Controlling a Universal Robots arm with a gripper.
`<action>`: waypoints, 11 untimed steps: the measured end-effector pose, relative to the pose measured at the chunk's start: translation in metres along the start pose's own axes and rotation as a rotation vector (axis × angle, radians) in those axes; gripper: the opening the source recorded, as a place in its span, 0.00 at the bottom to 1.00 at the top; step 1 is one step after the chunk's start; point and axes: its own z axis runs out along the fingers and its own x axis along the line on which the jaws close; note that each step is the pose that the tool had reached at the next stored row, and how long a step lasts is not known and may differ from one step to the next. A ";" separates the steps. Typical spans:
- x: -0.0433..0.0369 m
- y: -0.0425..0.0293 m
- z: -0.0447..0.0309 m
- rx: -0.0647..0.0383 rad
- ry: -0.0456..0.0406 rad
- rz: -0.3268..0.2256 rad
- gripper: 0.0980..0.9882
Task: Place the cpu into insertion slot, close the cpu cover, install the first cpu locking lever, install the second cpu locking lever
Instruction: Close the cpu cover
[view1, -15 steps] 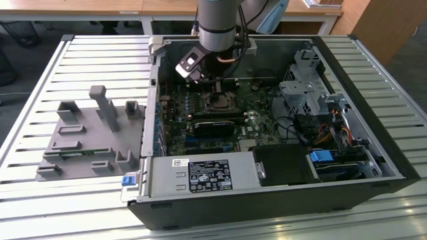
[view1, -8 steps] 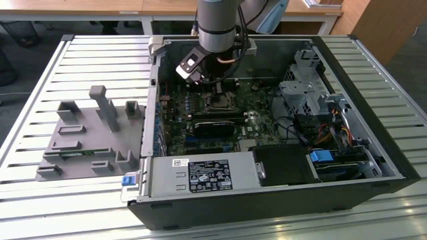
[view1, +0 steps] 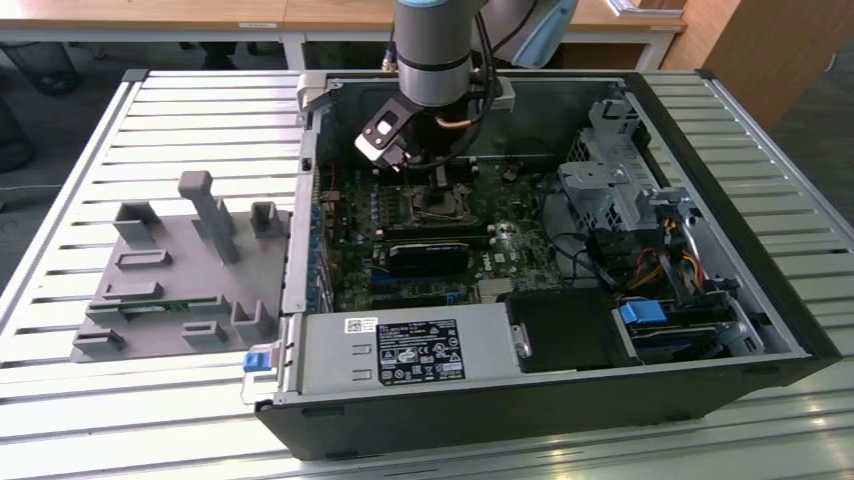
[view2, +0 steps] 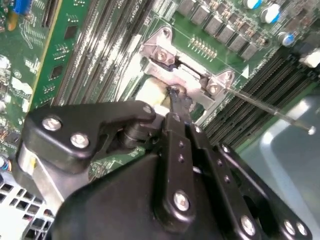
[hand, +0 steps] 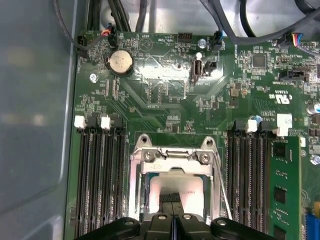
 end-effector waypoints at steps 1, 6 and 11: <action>0.0000 0.0003 -0.0001 0.000 0.0000 0.000 0.01; 0.0000 0.0008 -0.0047 0.000 0.0002 0.000 0.01; 0.0001 0.0015 -0.0128 0.000 0.0002 0.000 0.01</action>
